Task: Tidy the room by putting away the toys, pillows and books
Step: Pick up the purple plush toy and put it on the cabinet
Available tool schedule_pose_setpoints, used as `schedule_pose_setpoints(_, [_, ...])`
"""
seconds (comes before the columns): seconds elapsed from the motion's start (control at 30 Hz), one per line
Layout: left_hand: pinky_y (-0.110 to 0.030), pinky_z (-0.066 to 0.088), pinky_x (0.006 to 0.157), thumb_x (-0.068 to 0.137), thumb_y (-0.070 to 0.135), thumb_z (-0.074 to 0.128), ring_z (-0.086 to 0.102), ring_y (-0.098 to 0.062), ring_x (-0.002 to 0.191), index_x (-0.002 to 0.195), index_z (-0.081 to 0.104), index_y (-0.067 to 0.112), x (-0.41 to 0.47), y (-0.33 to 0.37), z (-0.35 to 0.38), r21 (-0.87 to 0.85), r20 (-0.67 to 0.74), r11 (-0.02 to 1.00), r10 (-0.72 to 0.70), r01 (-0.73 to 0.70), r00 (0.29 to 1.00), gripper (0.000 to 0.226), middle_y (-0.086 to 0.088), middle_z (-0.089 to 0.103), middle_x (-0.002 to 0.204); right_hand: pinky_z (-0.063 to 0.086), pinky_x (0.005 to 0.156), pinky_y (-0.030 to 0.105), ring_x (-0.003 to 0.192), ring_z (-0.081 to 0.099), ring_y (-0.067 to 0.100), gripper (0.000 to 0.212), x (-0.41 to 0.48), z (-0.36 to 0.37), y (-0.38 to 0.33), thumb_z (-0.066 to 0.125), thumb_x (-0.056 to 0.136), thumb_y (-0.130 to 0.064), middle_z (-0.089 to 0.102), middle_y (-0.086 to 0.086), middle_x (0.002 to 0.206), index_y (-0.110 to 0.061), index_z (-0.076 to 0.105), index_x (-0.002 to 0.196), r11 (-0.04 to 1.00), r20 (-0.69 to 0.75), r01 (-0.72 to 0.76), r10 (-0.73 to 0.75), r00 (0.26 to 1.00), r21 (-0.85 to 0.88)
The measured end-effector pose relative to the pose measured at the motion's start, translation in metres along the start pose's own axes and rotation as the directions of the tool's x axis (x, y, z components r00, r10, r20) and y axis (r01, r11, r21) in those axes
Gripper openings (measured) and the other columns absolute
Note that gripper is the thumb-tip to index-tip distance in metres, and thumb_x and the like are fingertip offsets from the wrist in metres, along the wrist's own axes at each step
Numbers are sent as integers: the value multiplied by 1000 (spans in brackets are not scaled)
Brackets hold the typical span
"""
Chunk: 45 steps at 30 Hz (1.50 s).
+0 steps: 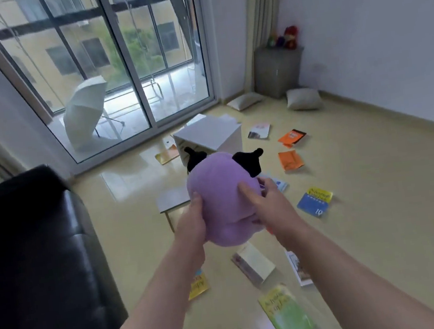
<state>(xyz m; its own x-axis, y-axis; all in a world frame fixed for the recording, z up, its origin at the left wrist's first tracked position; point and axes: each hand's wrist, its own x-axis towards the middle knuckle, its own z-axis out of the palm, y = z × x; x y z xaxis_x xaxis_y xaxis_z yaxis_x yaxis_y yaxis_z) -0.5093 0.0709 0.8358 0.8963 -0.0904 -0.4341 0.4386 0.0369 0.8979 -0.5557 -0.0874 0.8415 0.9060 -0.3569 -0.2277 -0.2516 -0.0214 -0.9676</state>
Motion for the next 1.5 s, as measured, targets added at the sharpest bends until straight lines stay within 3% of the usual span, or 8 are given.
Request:
schedule_pose_setpoints(0.2, [-49,49,106,107,51,39,60,-19,121,144,51,27,-5,15,87,14,48,988,152,-153,987,46,5,62,135,62,83,45,102,68,13,49,-13,-91,-32,68,91,-53,62,-14,117,-35,47,132,995,-2,90,-90,996,45])
schedule_pose_setpoints(0.3, [-49,52,101,105,48,45,62,-18,114,132,53,25,-11,26,140,-15,14,982,189,-189,982,36,3,65,125,62,65,37,96,71,20,50,-13,-145,-43,71,88,-55,66,-9,118,-38,52,132,988,1,152,-152,988,-18])
schedule_pose_setpoints(0.57, [-57,53,99,107,35,48,64,-30,112,112,63,16,-14,44,247,112,80,968,217,-225,973,24,-9,69,116,57,88,45,103,68,19,55,1,-254,-49,68,83,-55,65,-10,122,-35,49,131,948,-6,251,-257,966,-197])
schedule_pose_setpoints(0.77, [-42,60,88,102,56,47,67,-26,110,132,62,21,-6,60,327,151,253,969,152,-194,955,48,-4,68,124,56,94,45,109,66,16,59,30,-318,-49,70,79,-56,58,-6,130,-41,47,130,939,-64,239,-262,963,-249])
schedule_pose_setpoints(0.93, [-48,59,92,73,86,59,68,-22,111,134,57,28,16,67,388,198,350,968,76,-153,934,84,1,68,126,49,73,16,100,65,2,41,59,-363,-53,71,93,-29,61,-15,120,-37,43,123,930,-12,244,-257,966,-274])
schedule_pose_setpoints(1.1, [-49,63,79,66,78,76,74,-23,101,135,51,25,65,66,465,153,387,984,29,-95,921,90,-1,72,120,42,58,8,82,62,-8,37,117,-418,-49,68,93,-35,64,-18,102,-37,41,118,914,6,218,-230,973,-343])
schedule_pose_setpoints(1.23, [-50,63,79,74,66,77,74,-23,100,129,57,22,120,59,531,130,395,988,26,-83,919,73,0,74,116,41,60,7,85,60,-6,39,186,-472,-33,68,93,-27,63,-14,109,-34,43,122,898,16,189,-199,980,-397])
schedule_pose_setpoints(1.5, [-47,63,77,65,74,77,75,-20,101,133,59,18,219,75,677,136,391,991,-48,-6,919,89,-1,75,115,38,67,6,92,56,4,47,327,-587,-31,51,86,-1,59,-5,116,-26,55,126,876,-15,158,-185,983,-456])
